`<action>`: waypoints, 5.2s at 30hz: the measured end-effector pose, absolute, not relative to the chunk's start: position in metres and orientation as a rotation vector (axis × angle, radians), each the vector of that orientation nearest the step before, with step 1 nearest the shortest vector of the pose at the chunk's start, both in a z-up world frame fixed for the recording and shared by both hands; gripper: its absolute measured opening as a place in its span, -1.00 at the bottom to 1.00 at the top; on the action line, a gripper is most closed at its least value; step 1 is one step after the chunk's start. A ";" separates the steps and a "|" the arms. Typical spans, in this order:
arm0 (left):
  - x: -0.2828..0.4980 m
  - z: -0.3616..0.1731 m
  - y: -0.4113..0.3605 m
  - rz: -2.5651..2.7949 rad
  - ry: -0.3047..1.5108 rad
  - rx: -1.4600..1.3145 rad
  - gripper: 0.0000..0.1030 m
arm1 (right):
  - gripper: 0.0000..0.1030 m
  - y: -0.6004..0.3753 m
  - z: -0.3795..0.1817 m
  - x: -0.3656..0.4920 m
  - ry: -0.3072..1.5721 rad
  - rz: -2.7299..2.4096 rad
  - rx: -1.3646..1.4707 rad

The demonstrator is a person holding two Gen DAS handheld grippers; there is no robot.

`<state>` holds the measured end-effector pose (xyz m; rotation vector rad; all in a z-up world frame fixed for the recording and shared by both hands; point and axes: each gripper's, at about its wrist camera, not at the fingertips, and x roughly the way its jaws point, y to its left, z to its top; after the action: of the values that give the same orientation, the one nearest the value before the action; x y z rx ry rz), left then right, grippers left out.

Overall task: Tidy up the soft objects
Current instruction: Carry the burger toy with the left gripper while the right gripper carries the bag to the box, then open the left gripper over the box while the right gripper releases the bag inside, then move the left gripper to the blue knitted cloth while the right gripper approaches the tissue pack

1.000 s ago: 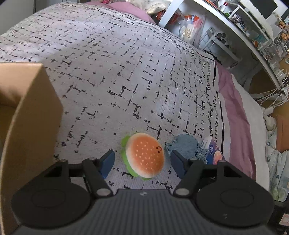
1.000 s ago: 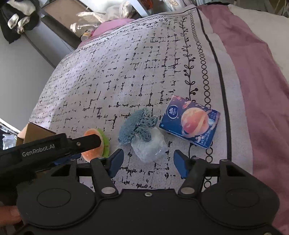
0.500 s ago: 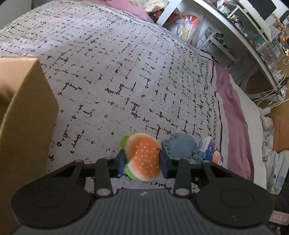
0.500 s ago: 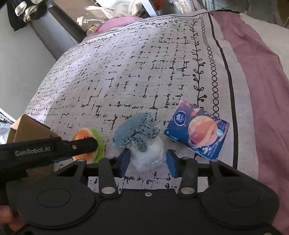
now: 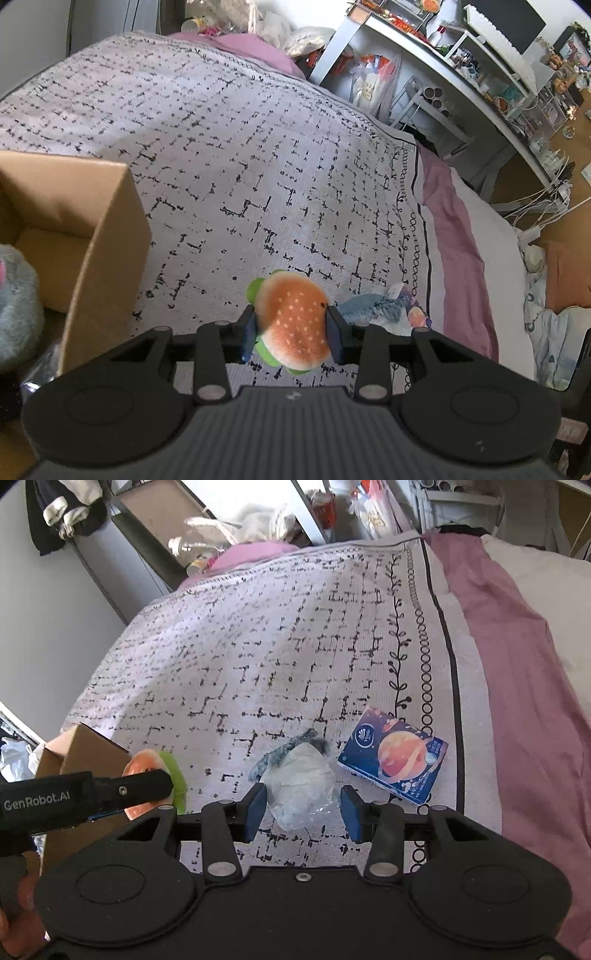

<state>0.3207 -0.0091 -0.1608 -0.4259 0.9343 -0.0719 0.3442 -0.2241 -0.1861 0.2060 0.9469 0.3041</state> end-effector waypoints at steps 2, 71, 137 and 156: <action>0.316 -0.156 -0.008 -0.071 0.928 -0.423 -0.27 | -0.16 -0.224 -0.182 0.341 0.937 0.305 0.206; 0.270 -0.108 0.168 0.110 0.750 -0.511 -0.25 | -0.16 -0.078 -0.101 0.302 0.826 0.356 0.140; 0.264 -0.078 0.072 0.039 0.818 -0.410 0.48 | 0.99 -0.222 -0.080 0.294 0.779 0.128 0.212; 0.300 -0.115 -0.027 -0.018 0.912 -0.324 0.47 | 0.99 -0.292 -0.143 0.322 0.859 0.101 0.415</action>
<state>0.2995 -0.0268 -0.1153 -0.3242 0.9124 -0.0176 0.3215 -0.2922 -0.1429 0.4148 0.8592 0.1006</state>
